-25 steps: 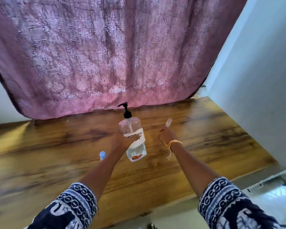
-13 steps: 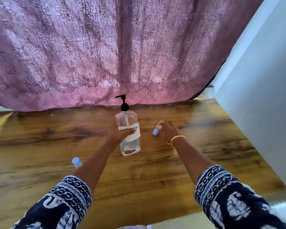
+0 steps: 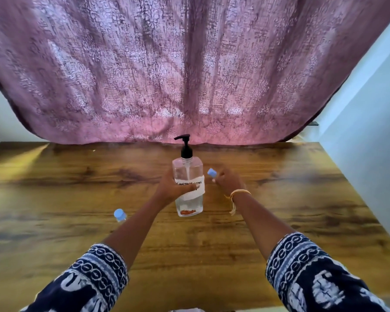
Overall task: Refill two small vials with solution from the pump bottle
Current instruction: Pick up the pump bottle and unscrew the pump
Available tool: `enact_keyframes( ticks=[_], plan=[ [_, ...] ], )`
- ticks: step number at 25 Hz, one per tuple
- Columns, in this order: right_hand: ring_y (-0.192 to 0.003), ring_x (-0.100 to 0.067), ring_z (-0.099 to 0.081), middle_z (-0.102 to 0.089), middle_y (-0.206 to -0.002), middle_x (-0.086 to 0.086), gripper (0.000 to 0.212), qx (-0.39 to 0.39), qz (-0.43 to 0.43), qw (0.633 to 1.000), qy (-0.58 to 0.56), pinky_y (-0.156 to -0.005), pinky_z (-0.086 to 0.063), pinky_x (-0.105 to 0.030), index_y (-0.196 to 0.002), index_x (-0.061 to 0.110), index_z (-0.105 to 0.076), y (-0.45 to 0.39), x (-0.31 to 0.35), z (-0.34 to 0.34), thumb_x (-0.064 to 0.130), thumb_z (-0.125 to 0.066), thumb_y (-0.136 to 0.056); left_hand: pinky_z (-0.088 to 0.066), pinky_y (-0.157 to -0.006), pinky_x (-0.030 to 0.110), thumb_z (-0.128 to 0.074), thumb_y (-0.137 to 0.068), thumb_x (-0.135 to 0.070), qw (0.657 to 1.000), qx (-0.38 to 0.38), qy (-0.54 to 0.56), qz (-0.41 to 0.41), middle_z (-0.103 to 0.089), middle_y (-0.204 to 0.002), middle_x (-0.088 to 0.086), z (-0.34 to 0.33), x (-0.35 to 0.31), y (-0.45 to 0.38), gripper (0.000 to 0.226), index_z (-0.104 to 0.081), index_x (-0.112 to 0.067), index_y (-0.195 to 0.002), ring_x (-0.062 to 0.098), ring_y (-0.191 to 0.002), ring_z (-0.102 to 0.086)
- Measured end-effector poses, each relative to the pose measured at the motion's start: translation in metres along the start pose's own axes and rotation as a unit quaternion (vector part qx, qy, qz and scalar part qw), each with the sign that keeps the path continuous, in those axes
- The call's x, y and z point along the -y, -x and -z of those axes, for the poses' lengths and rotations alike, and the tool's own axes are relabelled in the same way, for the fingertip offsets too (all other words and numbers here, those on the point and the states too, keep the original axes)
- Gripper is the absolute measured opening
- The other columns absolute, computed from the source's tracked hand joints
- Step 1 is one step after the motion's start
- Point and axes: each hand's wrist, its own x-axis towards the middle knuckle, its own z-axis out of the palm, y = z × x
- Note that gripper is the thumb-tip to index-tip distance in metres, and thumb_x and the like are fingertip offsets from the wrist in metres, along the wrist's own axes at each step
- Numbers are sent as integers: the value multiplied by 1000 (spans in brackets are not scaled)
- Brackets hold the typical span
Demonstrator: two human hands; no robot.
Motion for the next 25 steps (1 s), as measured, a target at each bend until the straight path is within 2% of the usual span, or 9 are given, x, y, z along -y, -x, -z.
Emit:
enact_keyframes(
  ticks=[2, 3, 6, 11, 16, 18, 21, 23, 25],
  plan=[
    [-75, -28, -57, -60, -82, -12, 16, 9, 12, 997, -77, -66, -38, -32, -87, 11, -57, 6, 18, -6, 25, -61, -87, -58, -86, 48, -87, -62, -28, 1000, -1, -5, -4, -74, -104, 6, 4, 1, 5, 57, -63, -20, -113, 22, -97, -71],
    [-78, -30, -58, -62, -84, -15, 16, 19, 18, 996, -82, -67, -38, -31, -89, 9, -57, 10, 23, -12, 24, -60, -89, -58, -86, 49, -87, -61, -31, 1000, -3, -5, -5, -74, -105, 4, 6, 2, 7, 58, -63, -22, -113, 22, -97, -71],
    [-95, -35, -62, -67, -107, -19, 32, 38, 24, 997, -62, -73, -43, -33, -115, 4, -54, 21, 31, -27, 22, -58, -89, -57, -88, 49, -87, -56, -41, 1000, -4, -19, -4, -75, -103, -1, 12, 4, 12, 61, -64, -28, -111, 17, -97, -71],
    [-101, -36, -62, -65, -116, -16, 41, 31, 8, 999, -5, -84, -50, -41, -122, 11, -50, 24, 31, -28, 26, -60, -86, -58, -86, 48, -86, -53, -45, 1000, -18, -21, 4, -75, -100, -4, 20, 6, 19, 57, -66, -33, -105, 13, -93, -72],
    [-116, -35, -56, -52, -134, -18, 68, 77, -48, 996, -13, -95, -48, -41, -141, 3, -31, 26, 35, -26, 24, -67, -86, -58, -87, 47, -87, -52, -44, 1000, -18, -7, 9, -75, -102, -1, 22, 4, 20, 60, -66, -29, -106, 16, -96, -71],
    [-109, -33, -59, -55, -127, -18, 68, 29, -56, 996, -56, -90, -51, -40, -140, 3, -34, 27, 46, -15, 13, -68, -82, -58, -86, 46, -87, -53, -39, 1000, -16, -5, 5, -75, -101, -1, 24, 1, 20, 57, -66, -30, -106, 17, -95, -72],
    [-80, -23, -61, -62, -92, -5, 56, -113, -55, 966, -227, -70, -53, -36, -127, 6, -43, 38, 83, 12, 7, -64, -75, -60, -77, 39, -88, -51, -34, 999, -20, 23, 12, -77, -92, -1, 26, -10, 21, 47, -70, -28, -95, 16, -87, -74],
    [-61, -11, -52, -54, -73, 4, 43, -161, -7, 941, -296, -54, -46, -20, -120, 7, -49, 47, 118, 28, 3, -57, -77, -58, -65, 27, -88, -52, -30, 999, -25, 46, 6, -77, -84, -6, 29, -21, 22, 38, -71, -29, -85, 11, -78, -74],
    [-55, -7, -46, -50, -65, 7, 35, -197, 24, 921, -335, -45, -38, -10, -112, 7, -54, 59, 154, 41, -1, -54, -77, -55, -60, 20, -87, -53, -28, 998, -16, 56, -6, -77, -81, -7, 34, -33, 23, 36, -71, -29, -85, 9, -76, -74]
  ],
)
